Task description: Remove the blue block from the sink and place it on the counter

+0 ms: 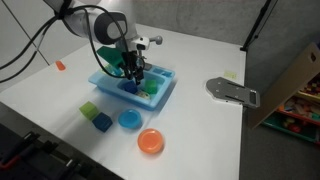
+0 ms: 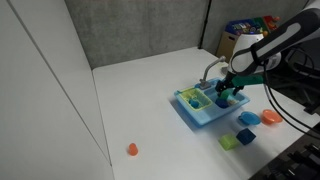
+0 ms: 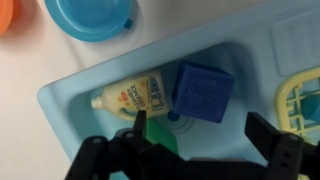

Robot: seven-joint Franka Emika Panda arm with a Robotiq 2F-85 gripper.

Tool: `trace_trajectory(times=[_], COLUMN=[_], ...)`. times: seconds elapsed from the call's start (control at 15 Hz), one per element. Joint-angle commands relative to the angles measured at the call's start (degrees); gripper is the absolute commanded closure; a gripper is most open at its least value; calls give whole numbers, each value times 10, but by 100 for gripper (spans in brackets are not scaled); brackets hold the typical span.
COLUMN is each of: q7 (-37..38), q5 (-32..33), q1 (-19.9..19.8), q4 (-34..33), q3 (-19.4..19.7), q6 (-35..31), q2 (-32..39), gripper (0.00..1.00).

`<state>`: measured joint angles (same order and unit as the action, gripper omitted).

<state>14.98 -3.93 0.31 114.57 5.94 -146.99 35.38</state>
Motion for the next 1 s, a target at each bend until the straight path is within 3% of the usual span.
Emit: trace_trajectory(times=[0.0, 0.73, 0.8, 0.87, 0.93], q7=[19, 20, 22, 23, 22], q5=[-10, -24, -23, -22, -22], q1=[3, 10, 13, 15, 15], q4=[-23, -38, -39, -39, -39], q3=[-1, -16, -14, -12, -12], q6=[-22, -81, -81, -82, -81], q2=[28, 85, 87, 86, 85], gripper=[0, 0, 25, 26, 34])
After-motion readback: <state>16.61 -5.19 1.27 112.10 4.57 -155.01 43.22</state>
